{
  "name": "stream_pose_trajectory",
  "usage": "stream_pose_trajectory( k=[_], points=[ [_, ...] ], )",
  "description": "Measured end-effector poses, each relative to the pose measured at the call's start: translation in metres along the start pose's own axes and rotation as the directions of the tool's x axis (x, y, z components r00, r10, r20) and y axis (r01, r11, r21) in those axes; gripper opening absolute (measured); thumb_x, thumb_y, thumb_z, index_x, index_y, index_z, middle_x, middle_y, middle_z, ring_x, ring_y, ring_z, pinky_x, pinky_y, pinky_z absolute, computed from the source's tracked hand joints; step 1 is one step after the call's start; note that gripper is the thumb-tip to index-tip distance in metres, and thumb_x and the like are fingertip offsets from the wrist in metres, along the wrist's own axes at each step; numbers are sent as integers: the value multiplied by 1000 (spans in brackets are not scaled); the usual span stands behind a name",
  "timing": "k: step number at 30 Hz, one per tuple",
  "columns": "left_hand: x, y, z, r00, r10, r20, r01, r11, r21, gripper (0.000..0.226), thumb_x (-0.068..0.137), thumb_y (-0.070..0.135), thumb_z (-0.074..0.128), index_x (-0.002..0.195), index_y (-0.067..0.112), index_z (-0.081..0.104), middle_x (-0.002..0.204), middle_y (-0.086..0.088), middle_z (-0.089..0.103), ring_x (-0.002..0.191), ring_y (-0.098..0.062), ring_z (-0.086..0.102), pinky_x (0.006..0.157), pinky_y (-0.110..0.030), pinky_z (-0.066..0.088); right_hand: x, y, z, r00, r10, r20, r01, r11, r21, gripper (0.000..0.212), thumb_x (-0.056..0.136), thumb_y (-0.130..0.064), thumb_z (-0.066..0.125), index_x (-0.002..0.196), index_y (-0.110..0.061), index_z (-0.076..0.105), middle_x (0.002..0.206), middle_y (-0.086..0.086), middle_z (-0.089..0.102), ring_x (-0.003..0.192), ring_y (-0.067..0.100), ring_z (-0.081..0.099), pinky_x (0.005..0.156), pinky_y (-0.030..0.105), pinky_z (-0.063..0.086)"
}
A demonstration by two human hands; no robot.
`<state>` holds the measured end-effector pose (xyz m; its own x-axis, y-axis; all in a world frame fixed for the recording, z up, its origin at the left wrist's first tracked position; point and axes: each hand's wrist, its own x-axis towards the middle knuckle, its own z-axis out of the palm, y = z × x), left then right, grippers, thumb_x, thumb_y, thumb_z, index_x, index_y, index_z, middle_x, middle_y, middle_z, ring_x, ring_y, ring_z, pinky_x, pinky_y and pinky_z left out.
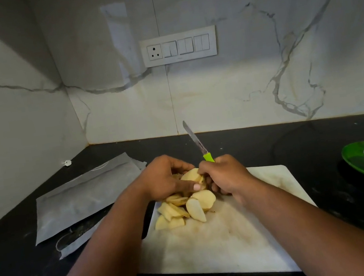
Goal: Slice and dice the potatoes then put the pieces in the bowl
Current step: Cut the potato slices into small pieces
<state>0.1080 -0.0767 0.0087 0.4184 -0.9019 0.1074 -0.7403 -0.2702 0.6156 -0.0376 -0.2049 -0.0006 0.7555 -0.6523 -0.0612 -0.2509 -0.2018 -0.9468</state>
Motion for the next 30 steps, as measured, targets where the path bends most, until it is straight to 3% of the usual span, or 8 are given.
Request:
stream_pose_trajectory(
  k=[5, 11, 16, 21, 26, 28, 30],
  points=[
    [3, -6, 0, 994, 77, -78, -90, 979, -185, 45, 70, 40, 90, 110, 22, 80, 98, 8, 80, 92, -11, 76, 89, -34, 61, 8, 6, -7, 989, -46, 138, 20, 983, 185, 25, 89, -32, 71, 97, -8, 71, 75, 9, 66, 51, 14, 51, 41, 22, 27],
    [3, -21, 4, 980, 128, -154, -185, 870, -457, 48, 71, 41, 87, 112, 18, 79, 103, -9, 80, 100, -32, 75, 92, -44, 60, 7, 8, -8, 965, -114, 234, 44, 958, 285, 22, 90, -34, 70, 101, -16, 73, 98, 8, 76, 56, 12, 55, 42, 20, 29],
    [2, -21, 6, 975, 161, -151, -216, 840, -497, 42, 70, 41, 87, 107, 23, 81, 104, -9, 79, 98, -27, 75, 89, -36, 61, 7, 8, -9, 959, -128, 253, 47, 951, 305, 20, 89, -31, 72, 101, -15, 72, 100, 10, 74, 58, 12, 54, 40, 19, 29],
    [-2, -21, 7, 948, 147, -282, -291, 759, -582, 52, 67, 38, 85, 111, 12, 76, 100, -7, 77, 94, -19, 73, 83, -28, 59, 6, 9, -10, 949, -117, 294, 54, 975, 214, 21, 87, -16, 76, 107, -13, 71, 84, 6, 68, 55, 8, 50, 40, 17, 33],
    [-10, -14, 10, 895, 223, -385, -367, 860, -355, 51, 66, 46, 87, 112, 25, 77, 101, 7, 78, 97, -13, 72, 88, -29, 57, 7, 5, -12, 986, -95, 138, 66, 978, 199, 12, 87, -19, 73, 97, -14, 72, 77, 7, 58, 48, 8, 41, 43, 22, 28],
    [-16, 3, 11, 830, 314, -461, -416, 899, -136, 54, 68, 55, 85, 115, 29, 76, 103, 16, 76, 100, -10, 70, 88, -25, 54, 8, 0, -21, 991, -128, 24, 122, 976, 183, 12, 88, -22, 72, 95, -13, 73, 74, 3, 60, 44, 4, 43, 44, 21, 29],
    [-20, 32, 18, 745, 504, -438, -488, 858, 157, 57, 71, 63, 82, 117, 30, 76, 107, 21, 74, 99, -5, 67, 86, -25, 51, 7, -5, -33, 978, -193, -80, 202, 972, 124, 11, 88, -23, 71, 90, -12, 74, 67, -5, 65, 47, -2, 51, 47, 18, 38]
  ],
)
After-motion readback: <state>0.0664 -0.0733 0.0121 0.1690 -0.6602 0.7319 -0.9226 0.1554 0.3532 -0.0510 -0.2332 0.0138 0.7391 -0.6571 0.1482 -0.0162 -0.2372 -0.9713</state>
